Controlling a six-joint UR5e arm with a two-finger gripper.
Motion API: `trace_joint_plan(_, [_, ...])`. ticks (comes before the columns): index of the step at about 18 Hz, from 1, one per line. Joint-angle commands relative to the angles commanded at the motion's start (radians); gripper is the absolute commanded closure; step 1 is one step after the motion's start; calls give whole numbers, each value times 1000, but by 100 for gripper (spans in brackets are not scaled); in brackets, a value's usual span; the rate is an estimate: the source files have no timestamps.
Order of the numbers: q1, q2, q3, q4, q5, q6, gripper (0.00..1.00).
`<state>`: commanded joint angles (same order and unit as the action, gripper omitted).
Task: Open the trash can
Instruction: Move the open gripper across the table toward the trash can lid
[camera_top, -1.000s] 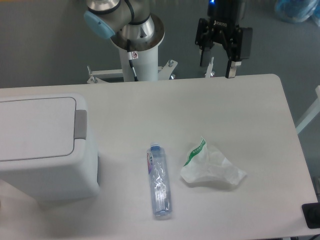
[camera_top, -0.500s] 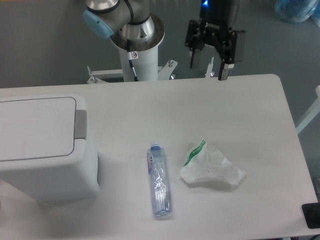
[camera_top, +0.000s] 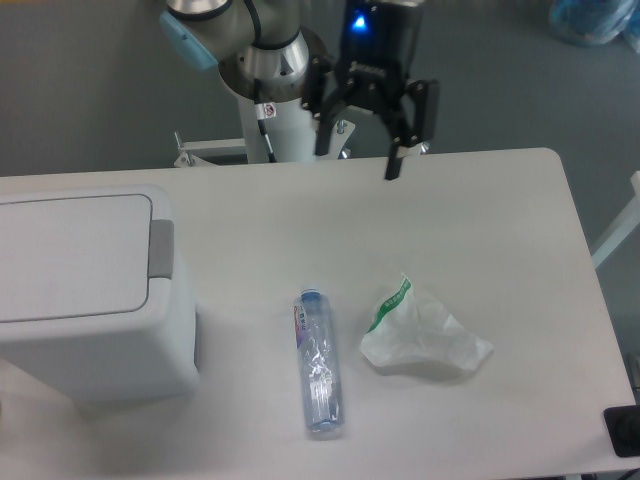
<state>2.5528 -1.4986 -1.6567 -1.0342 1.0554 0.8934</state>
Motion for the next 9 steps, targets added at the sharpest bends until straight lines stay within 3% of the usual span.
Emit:
trace_joint_plan(4, [-83, -35, -6, 108, 0, -198, 0])
trace_joint_plan(9, [-123, -57, -6, 115, 0, -316, 0])
